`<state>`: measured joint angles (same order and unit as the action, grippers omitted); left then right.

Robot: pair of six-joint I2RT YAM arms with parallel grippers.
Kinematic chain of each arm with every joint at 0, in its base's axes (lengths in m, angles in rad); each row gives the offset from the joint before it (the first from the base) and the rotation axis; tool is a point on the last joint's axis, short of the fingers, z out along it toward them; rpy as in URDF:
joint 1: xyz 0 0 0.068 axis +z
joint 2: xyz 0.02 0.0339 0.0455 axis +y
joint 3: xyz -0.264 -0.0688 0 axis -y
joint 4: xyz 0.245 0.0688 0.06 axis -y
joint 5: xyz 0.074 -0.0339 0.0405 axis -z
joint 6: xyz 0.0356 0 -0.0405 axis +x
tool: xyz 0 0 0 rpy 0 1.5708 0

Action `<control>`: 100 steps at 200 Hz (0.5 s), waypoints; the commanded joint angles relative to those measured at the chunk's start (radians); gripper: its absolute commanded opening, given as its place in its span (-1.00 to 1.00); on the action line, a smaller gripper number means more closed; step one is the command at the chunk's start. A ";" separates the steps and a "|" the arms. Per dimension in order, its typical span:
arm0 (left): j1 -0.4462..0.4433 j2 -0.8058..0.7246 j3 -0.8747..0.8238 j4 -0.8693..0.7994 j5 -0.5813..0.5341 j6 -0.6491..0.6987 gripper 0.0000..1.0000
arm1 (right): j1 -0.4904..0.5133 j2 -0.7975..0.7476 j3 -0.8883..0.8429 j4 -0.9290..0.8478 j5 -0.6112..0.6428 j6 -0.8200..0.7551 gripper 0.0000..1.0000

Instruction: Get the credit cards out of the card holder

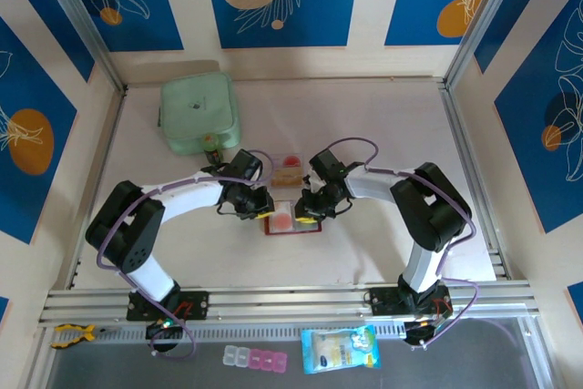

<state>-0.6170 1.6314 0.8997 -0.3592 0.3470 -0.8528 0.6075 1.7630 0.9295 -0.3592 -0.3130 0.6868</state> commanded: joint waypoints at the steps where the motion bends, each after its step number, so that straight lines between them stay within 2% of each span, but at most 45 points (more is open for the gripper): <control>1: 0.010 0.010 -0.017 -0.004 0.014 0.022 -0.70 | 0.000 -0.043 0.015 -0.065 0.042 -0.012 -0.60; 62: 0.010 0.019 -0.036 0.032 0.031 0.008 -0.83 | 0.009 -0.086 -0.006 -0.100 0.072 0.005 -0.60; 100: 0.007 0.037 -0.035 0.051 0.054 0.003 -0.87 | 0.008 -0.038 -0.026 -0.098 0.105 0.000 -0.61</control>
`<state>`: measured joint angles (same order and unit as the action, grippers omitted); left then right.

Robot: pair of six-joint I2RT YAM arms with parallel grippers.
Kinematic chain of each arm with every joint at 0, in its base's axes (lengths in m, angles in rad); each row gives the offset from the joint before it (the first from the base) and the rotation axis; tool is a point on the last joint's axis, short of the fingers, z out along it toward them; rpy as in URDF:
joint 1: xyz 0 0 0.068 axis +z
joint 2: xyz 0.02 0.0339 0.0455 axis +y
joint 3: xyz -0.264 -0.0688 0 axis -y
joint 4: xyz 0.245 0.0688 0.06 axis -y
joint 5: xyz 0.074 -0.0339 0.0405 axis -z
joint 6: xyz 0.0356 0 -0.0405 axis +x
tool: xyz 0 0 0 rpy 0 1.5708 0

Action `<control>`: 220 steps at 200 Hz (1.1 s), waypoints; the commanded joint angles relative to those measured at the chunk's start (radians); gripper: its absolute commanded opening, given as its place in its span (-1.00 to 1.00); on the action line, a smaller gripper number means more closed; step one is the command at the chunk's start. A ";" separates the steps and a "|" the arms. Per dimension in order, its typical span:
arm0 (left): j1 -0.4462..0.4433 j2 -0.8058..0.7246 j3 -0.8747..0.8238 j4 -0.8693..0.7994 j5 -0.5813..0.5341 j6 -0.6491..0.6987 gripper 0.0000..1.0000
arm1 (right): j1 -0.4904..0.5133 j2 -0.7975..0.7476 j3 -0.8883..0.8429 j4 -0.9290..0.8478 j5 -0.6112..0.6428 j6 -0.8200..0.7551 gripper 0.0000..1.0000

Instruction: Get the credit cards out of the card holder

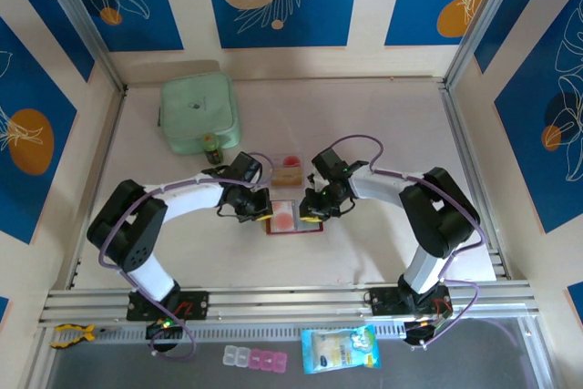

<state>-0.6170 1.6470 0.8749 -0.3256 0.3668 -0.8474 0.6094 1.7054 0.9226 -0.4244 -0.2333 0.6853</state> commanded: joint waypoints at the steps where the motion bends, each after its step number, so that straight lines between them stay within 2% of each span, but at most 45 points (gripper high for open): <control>1: 0.007 0.022 -0.010 0.018 0.034 -0.002 -0.87 | 0.006 0.021 -0.020 -0.033 0.026 0.002 -0.61; 41: 0.005 0.024 -0.017 0.020 0.034 -0.004 -0.90 | 0.015 0.034 -0.002 -0.049 0.039 0.000 -0.61; 86: 0.005 0.023 -0.028 0.023 0.036 -0.005 -0.93 | 0.033 -0.023 0.031 -0.062 0.049 0.006 -0.60; 133: 0.005 0.017 -0.029 0.024 0.038 -0.013 -0.95 | 0.054 -0.041 0.066 -0.031 0.015 0.035 -0.56; 220: 0.002 -0.005 -0.003 0.030 0.059 -0.023 -0.95 | 0.057 0.037 0.097 0.059 -0.080 0.078 -0.52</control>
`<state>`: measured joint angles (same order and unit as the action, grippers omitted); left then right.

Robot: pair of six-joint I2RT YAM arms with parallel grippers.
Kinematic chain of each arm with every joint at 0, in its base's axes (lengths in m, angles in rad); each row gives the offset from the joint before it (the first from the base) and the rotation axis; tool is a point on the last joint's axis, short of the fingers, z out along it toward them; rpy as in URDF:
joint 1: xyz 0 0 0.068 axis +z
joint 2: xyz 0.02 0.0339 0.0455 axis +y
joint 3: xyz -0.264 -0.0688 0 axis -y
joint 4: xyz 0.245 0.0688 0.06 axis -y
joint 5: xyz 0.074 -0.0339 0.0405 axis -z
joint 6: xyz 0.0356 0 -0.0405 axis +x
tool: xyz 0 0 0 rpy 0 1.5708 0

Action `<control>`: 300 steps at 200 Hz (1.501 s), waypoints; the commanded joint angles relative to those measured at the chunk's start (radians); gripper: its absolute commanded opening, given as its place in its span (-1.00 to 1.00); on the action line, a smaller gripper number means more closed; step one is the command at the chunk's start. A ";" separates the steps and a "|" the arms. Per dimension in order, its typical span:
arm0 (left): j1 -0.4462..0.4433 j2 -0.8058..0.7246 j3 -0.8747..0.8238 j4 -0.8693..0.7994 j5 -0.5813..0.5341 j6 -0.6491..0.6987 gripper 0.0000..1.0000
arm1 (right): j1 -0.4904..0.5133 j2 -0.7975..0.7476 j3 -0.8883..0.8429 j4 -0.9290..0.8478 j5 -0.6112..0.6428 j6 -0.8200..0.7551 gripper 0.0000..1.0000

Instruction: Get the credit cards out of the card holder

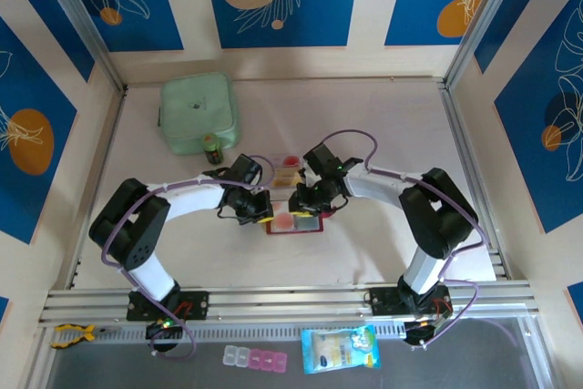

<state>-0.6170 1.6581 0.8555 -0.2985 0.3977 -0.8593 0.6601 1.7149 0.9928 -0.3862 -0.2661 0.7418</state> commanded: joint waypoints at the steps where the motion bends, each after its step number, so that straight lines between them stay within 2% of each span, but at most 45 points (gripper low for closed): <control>1: 0.001 -0.015 0.016 0.002 0.029 -0.010 -0.95 | 0.006 0.028 0.027 0.020 -0.047 0.021 -0.52; 88: 0.000 -0.047 0.032 -0.019 -0.003 -0.004 -0.96 | 0.005 0.063 0.044 0.022 -0.053 0.013 -0.52; 135: -0.002 0.012 0.037 0.002 0.044 -0.004 -0.92 | 0.006 0.075 0.055 0.017 -0.054 0.006 -0.52; 300: -0.002 0.061 0.020 -0.048 0.018 0.036 -0.96 | 0.013 0.130 0.073 -0.007 -0.045 -0.012 -0.51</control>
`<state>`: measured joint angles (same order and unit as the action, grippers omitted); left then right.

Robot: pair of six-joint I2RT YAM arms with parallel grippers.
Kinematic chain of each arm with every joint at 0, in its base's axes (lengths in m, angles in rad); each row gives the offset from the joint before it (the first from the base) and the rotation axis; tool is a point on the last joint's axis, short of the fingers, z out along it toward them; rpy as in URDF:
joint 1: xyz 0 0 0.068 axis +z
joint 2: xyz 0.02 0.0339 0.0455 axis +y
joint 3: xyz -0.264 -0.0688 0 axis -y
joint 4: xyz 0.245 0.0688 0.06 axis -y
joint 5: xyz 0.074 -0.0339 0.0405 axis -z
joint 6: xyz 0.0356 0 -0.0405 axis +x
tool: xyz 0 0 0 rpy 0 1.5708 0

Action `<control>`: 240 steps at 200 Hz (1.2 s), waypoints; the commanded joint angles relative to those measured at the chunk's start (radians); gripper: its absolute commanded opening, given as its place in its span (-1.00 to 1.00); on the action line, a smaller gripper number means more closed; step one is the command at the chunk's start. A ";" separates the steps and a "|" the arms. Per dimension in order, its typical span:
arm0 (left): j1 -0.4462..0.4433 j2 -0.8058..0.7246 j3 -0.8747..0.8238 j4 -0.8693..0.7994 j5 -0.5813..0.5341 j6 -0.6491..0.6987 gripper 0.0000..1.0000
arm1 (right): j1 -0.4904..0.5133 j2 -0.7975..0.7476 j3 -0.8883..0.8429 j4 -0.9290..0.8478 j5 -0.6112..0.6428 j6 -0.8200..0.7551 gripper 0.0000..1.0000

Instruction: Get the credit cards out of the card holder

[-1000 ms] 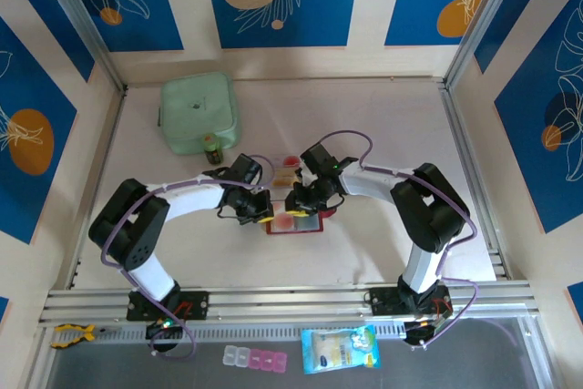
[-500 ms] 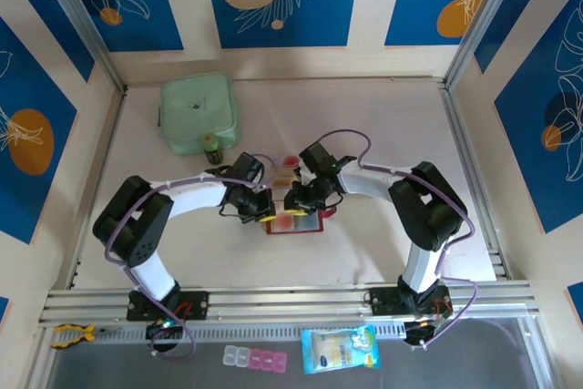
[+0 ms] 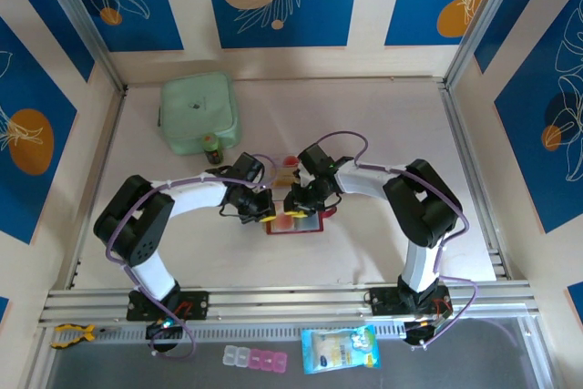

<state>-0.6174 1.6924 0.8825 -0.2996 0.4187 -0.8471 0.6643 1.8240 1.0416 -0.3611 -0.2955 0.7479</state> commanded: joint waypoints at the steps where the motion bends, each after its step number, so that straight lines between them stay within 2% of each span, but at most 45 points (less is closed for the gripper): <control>1: -0.002 0.026 -0.007 -0.047 -0.004 0.023 -0.96 | 0.009 0.021 0.024 -0.032 -0.016 -0.018 -0.51; 79: -0.002 0.021 -0.008 -0.052 -0.006 0.027 -0.96 | 0.017 0.036 0.026 0.007 -0.062 -0.013 -0.52; 127: -0.002 0.018 -0.012 -0.053 -0.012 0.023 -0.96 | 0.024 0.027 0.051 -0.104 0.051 -0.042 -0.52; 162: -0.002 0.007 -0.015 -0.065 -0.021 0.023 -0.87 | 0.024 0.014 0.052 -0.152 0.105 -0.063 -0.52; 240: -0.001 -0.005 -0.025 -0.068 -0.026 0.018 -0.81 | 0.025 0.004 0.061 -0.166 0.127 -0.089 -0.52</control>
<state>-0.6174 1.6920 0.8814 -0.3008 0.4179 -0.8360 0.6834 1.8400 1.0901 -0.4694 -0.2050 0.6792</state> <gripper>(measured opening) 0.095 0.241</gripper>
